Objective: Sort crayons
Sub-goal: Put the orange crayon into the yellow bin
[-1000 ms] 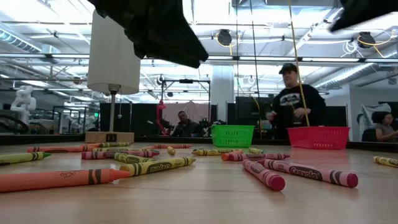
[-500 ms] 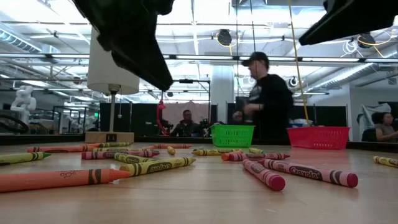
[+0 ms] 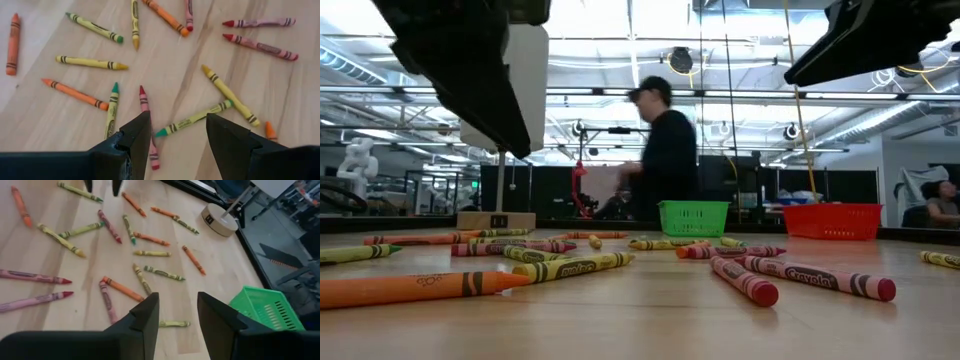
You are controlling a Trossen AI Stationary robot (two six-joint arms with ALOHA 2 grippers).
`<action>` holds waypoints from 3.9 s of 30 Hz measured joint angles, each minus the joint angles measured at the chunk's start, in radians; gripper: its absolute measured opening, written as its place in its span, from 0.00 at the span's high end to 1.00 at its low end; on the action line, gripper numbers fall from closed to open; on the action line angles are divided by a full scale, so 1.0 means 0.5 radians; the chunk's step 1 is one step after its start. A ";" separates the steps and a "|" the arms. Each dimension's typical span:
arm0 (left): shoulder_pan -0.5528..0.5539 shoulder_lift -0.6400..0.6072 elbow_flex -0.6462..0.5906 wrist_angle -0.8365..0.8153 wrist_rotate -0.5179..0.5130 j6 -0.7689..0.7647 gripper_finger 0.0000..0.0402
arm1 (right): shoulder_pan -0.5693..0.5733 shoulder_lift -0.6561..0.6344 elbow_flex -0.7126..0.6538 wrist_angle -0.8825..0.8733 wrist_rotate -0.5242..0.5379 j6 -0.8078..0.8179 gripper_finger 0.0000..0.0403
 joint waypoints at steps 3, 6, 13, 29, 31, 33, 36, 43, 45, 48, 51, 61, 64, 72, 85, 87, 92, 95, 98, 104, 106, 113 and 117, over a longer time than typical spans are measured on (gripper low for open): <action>-0.063 0.000 -0.001 -0.001 -0.064 -0.033 0.53 | -0.038 0.000 0.000 0.001 0.002 -0.064 0.71; -0.128 0.001 -0.001 -0.025 -0.146 -0.100 0.53 | -0.079 0.000 0.000 0.001 0.002 -0.119 0.71; -0.194 0.000 -0.003 0.052 -0.218 -0.239 0.53 | -0.158 0.000 0.000 0.001 0.001 -0.120 0.71; -0.224 0.020 -0.007 -0.434 -0.307 -0.548 0.53 | -0.169 0.000 0.000 0.001 -0.177 -0.044 0.71; -0.224 0.052 -0.031 -0.413 -0.308 -0.547 0.53 | -0.169 0.000 0.000 0.002 -0.211 -0.044 0.71; -0.228 0.086 -0.052 -0.384 -0.299 -0.553 0.53 | -0.169 0.000 0.000 0.001 -0.211 -0.044 0.71; -0.230 0.145 -0.074 -0.346 -0.257 -0.553 0.53 | -0.167 0.000 0.000 0.001 -0.211 -0.025 0.71; -0.223 0.177 -0.084 -0.381 -0.164 -0.552 0.53 | -0.167 0.000 0.000 0.004 -0.211 0.015 0.71; -0.217 0.158 -0.083 -0.461 -0.036 -0.619 0.53 | -0.167 0.000 0.001 0.007 -0.211 0.015 0.71; -0.200 0.133 -0.069 -0.681 0.214 -0.869 0.53 | -0.167 0.000 0.001 0.008 -0.211 0.015 0.71; -0.200 0.124 -0.069 -0.873 0.247 -1.025 0.53 | -0.167 0.000 0.001 0.008 -0.211 0.015 0.71; -0.137 0.124 -0.069 -0.959 0.289 -0.842 0.53 | -0.167 -0.001 0.001 0.008 -0.210 0.010 0.71; -0.077 0.124 -0.069 -0.968 0.403 -0.846 0.53 | -0.167 -0.001 0.001 0.008 -0.210 0.009 0.71; 0.099 0.101 -0.068 -0.980 0.438 -0.641 0.53 | -0.168 -0.001 0.001 0.008 -0.208 0.009 0.71; 0.333 0.100 -0.174 -0.864 0.568 -0.418 0.53 | -0.168 0.000 0.001 0.008 -0.207 0.008 0.71; 0.351 0.100 -0.216 -0.795 0.573 -0.387 0.53 | -0.168 -0.001 0.001 0.008 -0.208 0.008 0.71; 0.362 0.089 -0.305 -0.683 0.623 -0.392 0.55 | -0.168 -0.001 0.001 0.008 -0.208 0.009 0.71; 0.344 0.090 -0.310 -0.646 0.631 -0.393 0.61 | -0.168 -0.001 0.001 0.008 -0.208 0.008 0.71; 0.323 0.082 -0.311 -0.622 0.631 -0.407 0.70 | -0.168 -0.001 0.001 0.008 -0.208 0.008 0.71; 0.312 0.085 -0.312 -0.616 0.650 -0.550 0.90 | -0.168 -0.001 0.001 0.008 -0.208 0.008 0.71; 0.310 0.085 -0.314 -0.621 0.649 -0.554 0.96 | -0.169 -0.001 0.001 0.008 -0.207 0.008 0.71; 0.308 0.067 -0.315 -0.622 0.652 -0.555 0.97 | -0.169 -0.001 0.001 0.008 -0.208 0.008 0.71; 0.291 0.016 -0.322 -0.623 0.657 -0.554 0.97 | -0.169 -0.001 0.001 0.008 -0.208 0.008 0.71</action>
